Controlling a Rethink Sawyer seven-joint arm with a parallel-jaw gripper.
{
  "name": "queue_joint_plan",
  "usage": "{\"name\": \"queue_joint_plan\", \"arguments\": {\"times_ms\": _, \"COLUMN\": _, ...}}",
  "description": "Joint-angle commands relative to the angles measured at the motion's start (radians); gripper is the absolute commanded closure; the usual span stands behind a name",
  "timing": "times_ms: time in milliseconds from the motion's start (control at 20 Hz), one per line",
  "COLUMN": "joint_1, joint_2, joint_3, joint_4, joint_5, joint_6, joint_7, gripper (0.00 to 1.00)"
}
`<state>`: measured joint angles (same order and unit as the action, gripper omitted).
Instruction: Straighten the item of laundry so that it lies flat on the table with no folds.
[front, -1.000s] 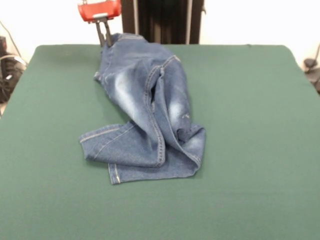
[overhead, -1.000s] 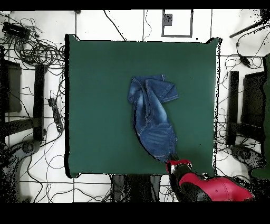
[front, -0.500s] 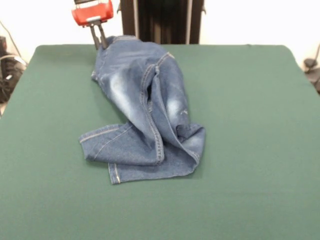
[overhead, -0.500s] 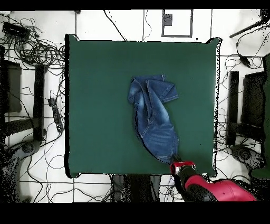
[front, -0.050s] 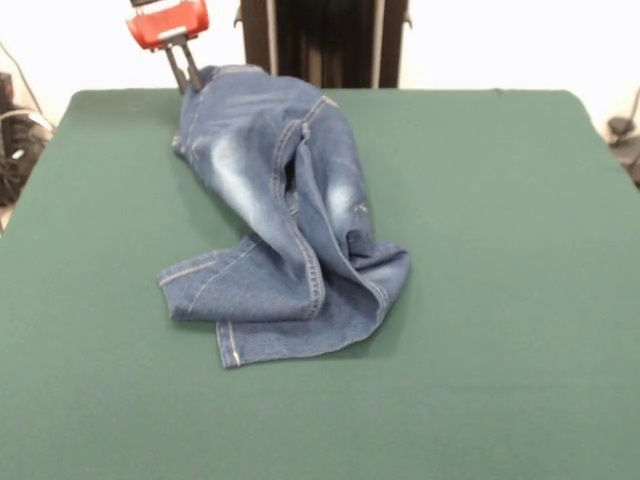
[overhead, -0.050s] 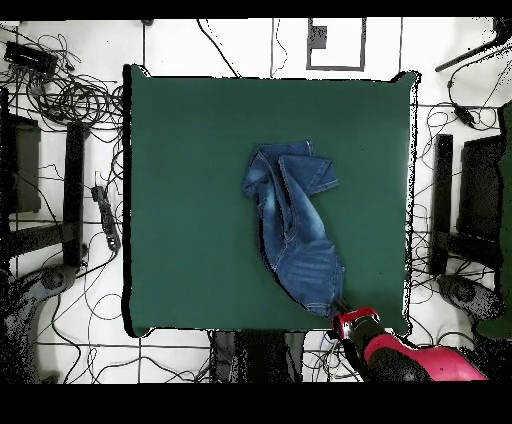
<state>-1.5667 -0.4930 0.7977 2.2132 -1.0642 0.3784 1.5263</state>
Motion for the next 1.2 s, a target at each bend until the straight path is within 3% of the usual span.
{"name": "queue_joint_plan", "arguments": {"times_ms": 50, "joint_1": 0.027, "joint_2": 0.007, "joint_3": 0.129, "joint_4": -0.094, "joint_5": 0.061, "joint_6": 0.215, "joint_7": -0.417, "gripper": 1.00}}
{"name": "queue_joint_plan", "arguments": {"times_ms": 450, "joint_1": 0.063, "joint_2": 0.006, "joint_3": 0.079, "joint_4": -0.101, "joint_5": 0.032, "joint_6": 0.139, "joint_7": -0.339, "gripper": 1.00}}
{"name": "queue_joint_plan", "arguments": {"times_ms": 500, "joint_1": 0.064, "joint_2": 0.002, "joint_3": 0.074, "joint_4": -0.098, "joint_5": 0.022, "joint_6": 0.127, "joint_7": -0.328, "gripper": 0.00}}
{"name": "queue_joint_plan", "arguments": {"times_ms": 1000, "joint_1": 0.090, "joint_2": -0.016, "joint_3": 0.065, "joint_4": -0.086, "joint_5": -0.022, "joint_6": 0.079, "joint_7": -0.285, "gripper": 0.00}}
{"name": "queue_joint_plan", "arguments": {"times_ms": 1200, "joint_1": 0.152, "joint_2": -0.073, "joint_3": 0.058, "joint_4": -0.074, "joint_5": -0.008, "joint_6": 0.057, "joint_7": -0.183, "gripper": 0.00}}
